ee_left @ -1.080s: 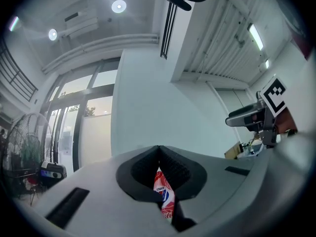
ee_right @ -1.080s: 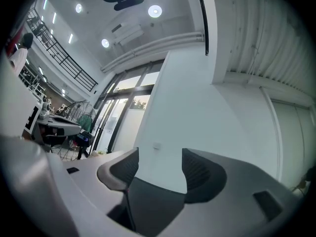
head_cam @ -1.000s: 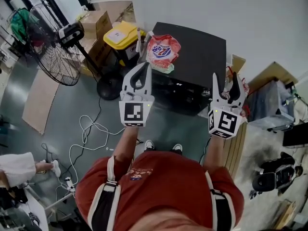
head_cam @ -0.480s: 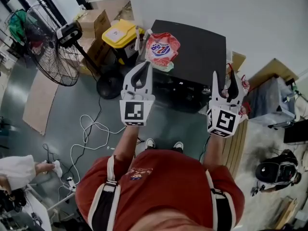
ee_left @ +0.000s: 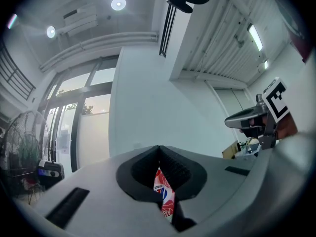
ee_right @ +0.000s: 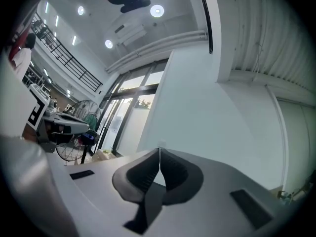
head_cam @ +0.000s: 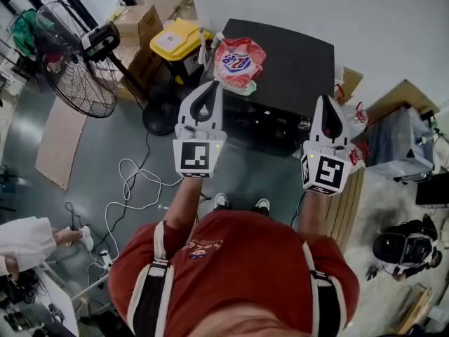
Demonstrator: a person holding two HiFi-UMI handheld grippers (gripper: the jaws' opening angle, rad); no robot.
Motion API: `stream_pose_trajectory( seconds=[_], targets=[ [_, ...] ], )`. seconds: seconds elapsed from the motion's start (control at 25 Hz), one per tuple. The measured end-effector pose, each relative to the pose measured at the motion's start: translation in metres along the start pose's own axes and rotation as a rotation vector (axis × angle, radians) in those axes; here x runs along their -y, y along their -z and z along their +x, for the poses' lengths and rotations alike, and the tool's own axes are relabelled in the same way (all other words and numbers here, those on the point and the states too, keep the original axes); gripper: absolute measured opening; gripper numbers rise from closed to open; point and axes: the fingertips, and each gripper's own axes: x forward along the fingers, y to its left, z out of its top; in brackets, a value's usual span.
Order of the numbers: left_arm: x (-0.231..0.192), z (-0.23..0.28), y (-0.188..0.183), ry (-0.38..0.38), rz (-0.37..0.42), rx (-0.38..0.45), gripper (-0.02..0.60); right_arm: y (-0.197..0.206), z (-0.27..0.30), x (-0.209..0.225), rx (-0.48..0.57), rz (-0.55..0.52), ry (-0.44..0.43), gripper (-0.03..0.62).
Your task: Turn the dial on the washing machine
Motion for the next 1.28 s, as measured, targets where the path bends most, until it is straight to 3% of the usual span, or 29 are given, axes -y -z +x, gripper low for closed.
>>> stream_pose_trajectory(
  seconds=[0.56, 1.28],
  targets=[
    [-0.004, 0.001, -0.004, -0.004, 0.000, 0.011, 0.011, -0.003, 0.005, 0.000, 0.011, 0.004, 0.007, 0.012],
    [-0.005, 0.005, 0.017, -0.006, 0.008, -0.031, 0.011, 0.013, 0.010, 0.007, -0.016, 0.020, 0.027, 0.012]
  ],
)
